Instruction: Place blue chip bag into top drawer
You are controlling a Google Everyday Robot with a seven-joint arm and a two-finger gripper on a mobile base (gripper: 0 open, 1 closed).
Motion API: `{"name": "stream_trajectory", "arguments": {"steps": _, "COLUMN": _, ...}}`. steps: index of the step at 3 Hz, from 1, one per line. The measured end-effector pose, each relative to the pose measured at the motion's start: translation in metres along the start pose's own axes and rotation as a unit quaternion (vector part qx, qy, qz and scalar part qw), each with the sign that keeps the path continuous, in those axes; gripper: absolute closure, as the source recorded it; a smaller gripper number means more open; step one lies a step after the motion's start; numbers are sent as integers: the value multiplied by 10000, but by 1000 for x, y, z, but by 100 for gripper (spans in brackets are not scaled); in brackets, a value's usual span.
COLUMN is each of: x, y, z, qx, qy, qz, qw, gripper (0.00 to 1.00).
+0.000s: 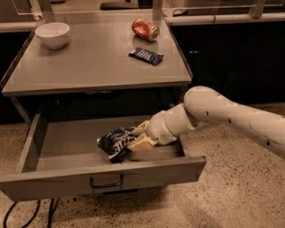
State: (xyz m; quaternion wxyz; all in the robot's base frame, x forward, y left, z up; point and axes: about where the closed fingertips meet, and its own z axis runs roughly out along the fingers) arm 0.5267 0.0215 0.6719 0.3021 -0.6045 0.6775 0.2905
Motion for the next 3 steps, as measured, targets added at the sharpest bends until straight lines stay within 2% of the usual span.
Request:
{"name": "stream_trajectory", "arguments": {"steps": 1, "x": 0, "y": 0, "z": 0, "qx": 0, "qy": 0, "qz": 0, "qw": 10000, "gripper": 11}}
{"name": "stream_trajectory", "arguments": {"steps": 2, "x": 0, "y": 0, "z": 0, "qx": -1, "qy": 0, "qz": 0, "qw": 10000, "gripper": 0}}
{"name": "stream_trajectory", "arguments": {"steps": 3, "x": 0, "y": 0, "z": 0, "qx": -1, "qy": 0, "qz": 0, "qw": 10000, "gripper": 0}}
